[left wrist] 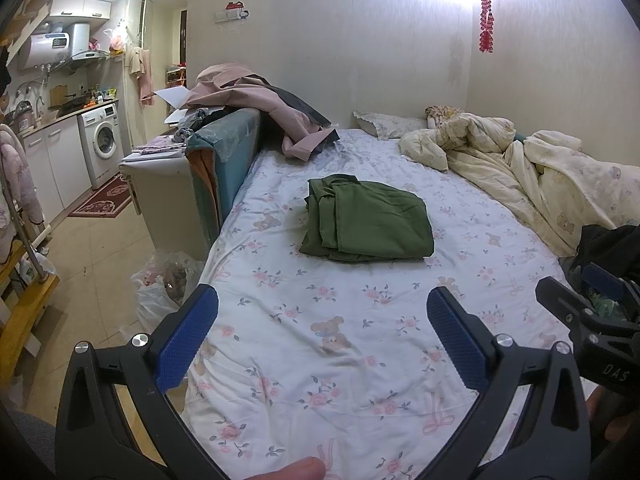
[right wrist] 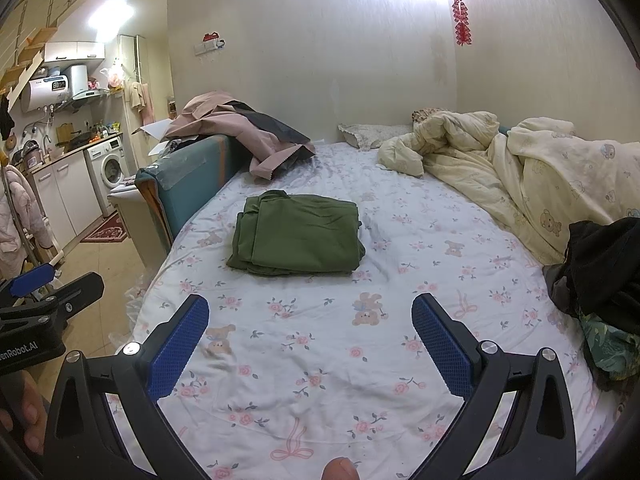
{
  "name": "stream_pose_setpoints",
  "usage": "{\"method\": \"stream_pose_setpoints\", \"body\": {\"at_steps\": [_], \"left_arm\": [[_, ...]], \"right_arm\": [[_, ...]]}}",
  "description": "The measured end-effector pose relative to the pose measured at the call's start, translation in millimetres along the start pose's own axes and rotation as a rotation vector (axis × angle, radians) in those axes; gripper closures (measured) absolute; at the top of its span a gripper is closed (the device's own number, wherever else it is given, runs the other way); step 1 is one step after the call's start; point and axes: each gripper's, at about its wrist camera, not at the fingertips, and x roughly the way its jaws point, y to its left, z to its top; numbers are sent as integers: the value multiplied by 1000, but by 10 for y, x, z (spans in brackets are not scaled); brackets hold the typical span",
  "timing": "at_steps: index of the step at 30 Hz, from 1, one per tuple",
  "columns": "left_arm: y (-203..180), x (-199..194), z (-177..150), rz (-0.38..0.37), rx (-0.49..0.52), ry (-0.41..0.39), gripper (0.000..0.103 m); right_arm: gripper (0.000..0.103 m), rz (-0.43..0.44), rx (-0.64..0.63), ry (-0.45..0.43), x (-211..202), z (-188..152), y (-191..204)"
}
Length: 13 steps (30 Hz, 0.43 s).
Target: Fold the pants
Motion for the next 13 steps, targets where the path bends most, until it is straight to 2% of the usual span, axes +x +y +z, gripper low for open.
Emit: {"method": "stream_pose_setpoints", "body": {"at_steps": [13], "left_arm": [[57, -47, -39, 2, 5, -8, 0]], "right_arm": [[0, -1, -2, -2, -4, -3, 17]]}}
